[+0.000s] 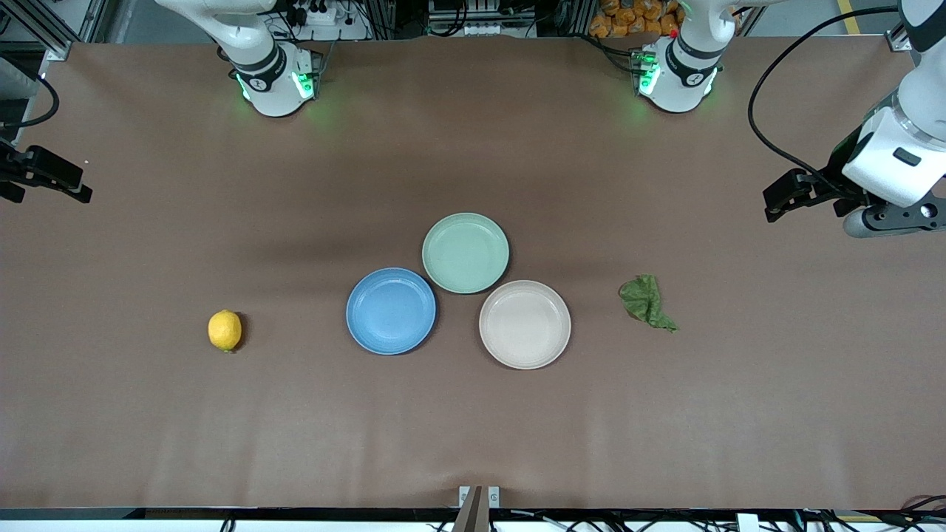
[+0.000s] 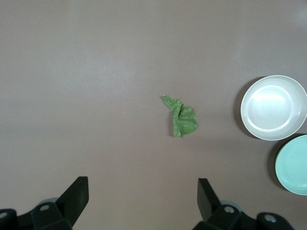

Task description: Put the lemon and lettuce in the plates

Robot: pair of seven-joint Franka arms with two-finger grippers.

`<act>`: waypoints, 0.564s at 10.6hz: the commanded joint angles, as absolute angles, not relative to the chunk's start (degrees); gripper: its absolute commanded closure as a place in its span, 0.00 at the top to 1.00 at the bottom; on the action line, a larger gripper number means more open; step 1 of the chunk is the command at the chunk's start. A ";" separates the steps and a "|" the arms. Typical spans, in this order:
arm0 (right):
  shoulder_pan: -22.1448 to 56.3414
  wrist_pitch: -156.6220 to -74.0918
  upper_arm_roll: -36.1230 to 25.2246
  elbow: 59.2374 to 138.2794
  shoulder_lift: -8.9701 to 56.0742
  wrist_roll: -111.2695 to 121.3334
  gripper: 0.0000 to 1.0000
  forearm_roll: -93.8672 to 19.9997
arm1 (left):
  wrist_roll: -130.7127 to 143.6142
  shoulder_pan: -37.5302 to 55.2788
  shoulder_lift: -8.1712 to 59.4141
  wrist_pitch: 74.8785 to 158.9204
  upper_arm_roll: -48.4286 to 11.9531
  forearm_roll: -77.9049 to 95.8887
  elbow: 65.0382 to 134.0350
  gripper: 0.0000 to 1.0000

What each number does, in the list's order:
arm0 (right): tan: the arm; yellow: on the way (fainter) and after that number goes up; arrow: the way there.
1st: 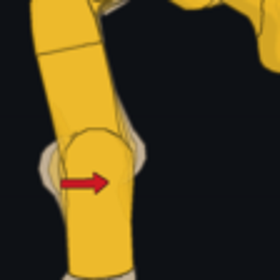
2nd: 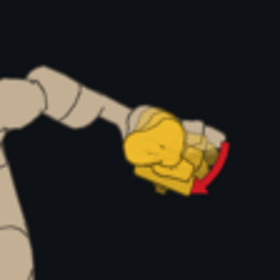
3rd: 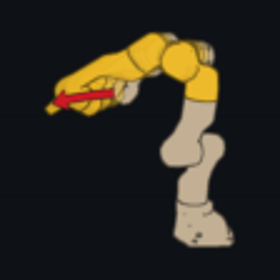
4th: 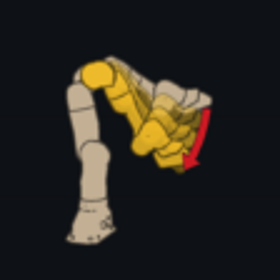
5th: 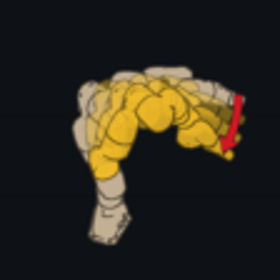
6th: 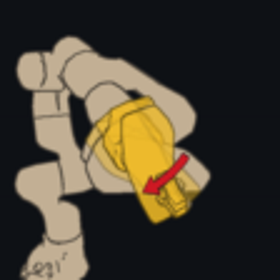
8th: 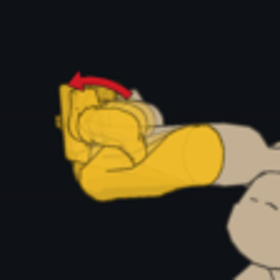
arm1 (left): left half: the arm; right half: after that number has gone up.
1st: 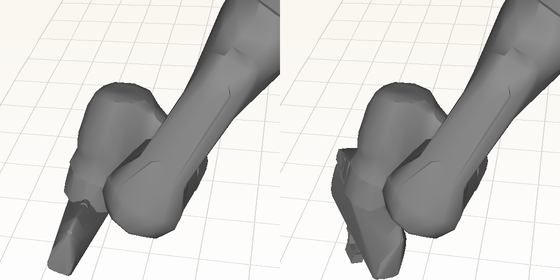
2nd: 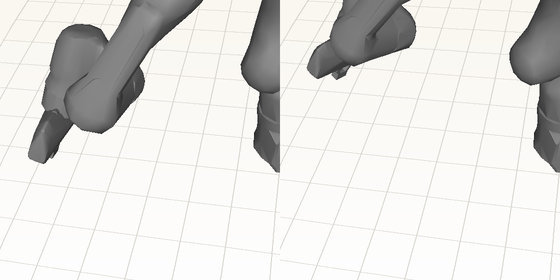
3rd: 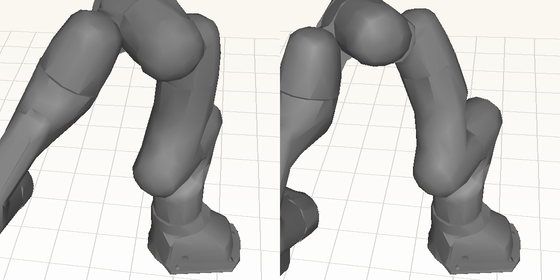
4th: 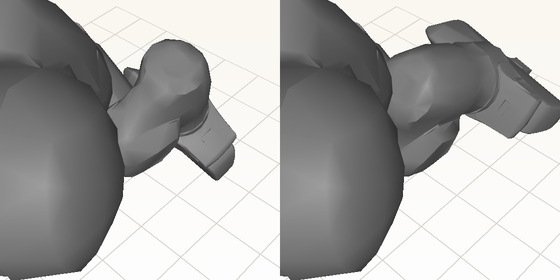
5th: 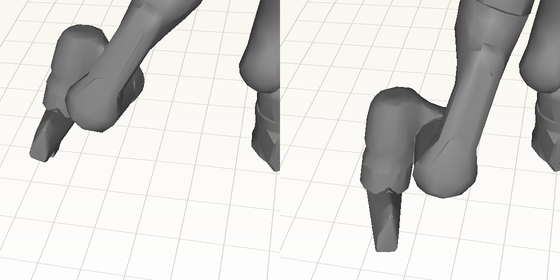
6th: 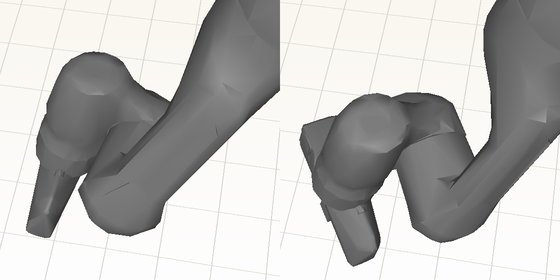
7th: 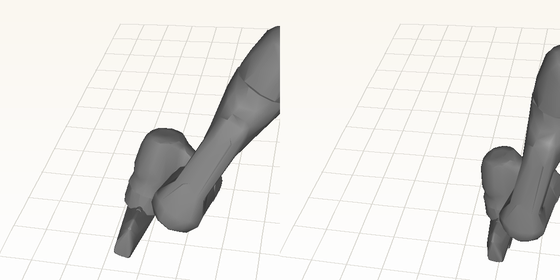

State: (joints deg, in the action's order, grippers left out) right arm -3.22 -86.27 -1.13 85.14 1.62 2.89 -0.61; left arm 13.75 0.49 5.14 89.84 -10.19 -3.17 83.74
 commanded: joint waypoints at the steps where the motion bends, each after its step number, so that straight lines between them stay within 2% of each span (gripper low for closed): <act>1: -3.78 -85.69 -0.70 83.67 2.20 2.55 1.00 0.18 | 13.62 0.44 4.57 89.65 -10.72 -4.48 83.32 1.00; 6: -4.57 -85.69 -0.70 83.50 2.28 2.55 1.00 0.18 | 13.62 0.44 4.48 89.65 -10.72 -4.39 83.32 1.00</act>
